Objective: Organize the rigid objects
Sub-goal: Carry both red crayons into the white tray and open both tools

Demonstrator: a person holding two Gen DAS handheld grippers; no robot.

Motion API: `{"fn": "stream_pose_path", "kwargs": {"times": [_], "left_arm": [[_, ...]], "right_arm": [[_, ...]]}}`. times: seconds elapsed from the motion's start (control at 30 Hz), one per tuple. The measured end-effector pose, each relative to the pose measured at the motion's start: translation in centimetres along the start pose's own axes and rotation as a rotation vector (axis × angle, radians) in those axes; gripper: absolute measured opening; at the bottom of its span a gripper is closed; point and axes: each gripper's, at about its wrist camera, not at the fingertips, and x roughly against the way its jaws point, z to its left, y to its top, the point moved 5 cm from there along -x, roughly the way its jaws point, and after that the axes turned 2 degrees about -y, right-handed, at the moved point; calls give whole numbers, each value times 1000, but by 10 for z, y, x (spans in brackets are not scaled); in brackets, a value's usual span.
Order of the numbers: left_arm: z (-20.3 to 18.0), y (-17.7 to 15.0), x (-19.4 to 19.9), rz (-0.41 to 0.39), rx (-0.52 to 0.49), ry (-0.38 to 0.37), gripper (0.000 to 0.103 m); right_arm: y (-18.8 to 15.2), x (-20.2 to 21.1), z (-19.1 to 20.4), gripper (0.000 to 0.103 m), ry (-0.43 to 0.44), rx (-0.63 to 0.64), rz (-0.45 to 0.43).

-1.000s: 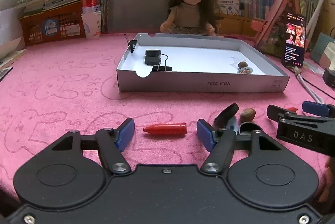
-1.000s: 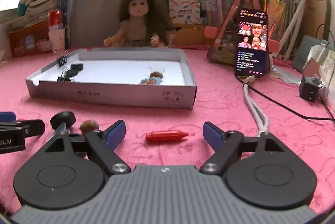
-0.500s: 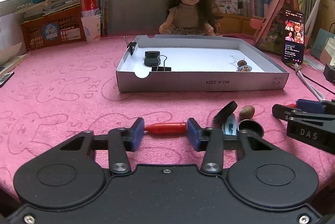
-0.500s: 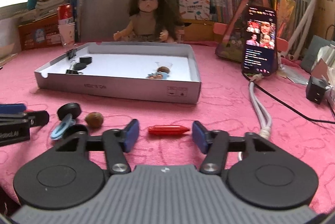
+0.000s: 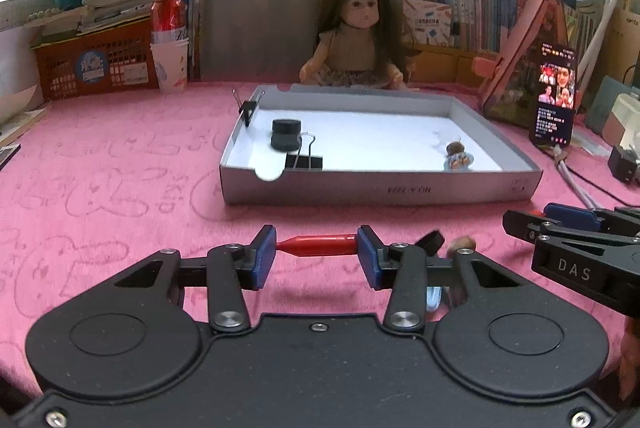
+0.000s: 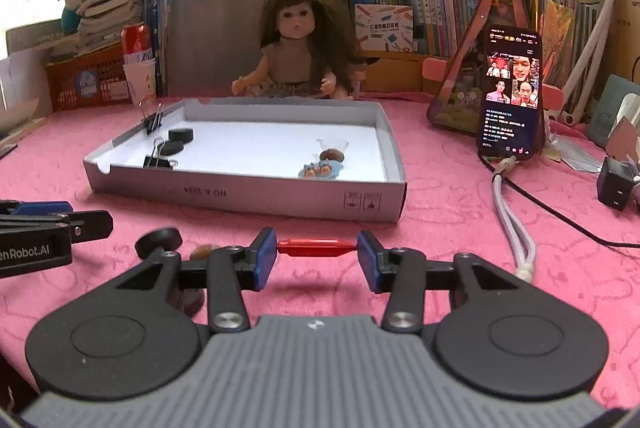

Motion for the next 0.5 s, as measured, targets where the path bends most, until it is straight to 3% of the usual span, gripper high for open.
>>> {"fn": "stream_pose_path", "kwargs": {"times": [0.5], "left_arm": [[-1,48,-25,-28,4,-74,42]], "right_arm": [[29,-19,-10,50,36,-90,17]]}}
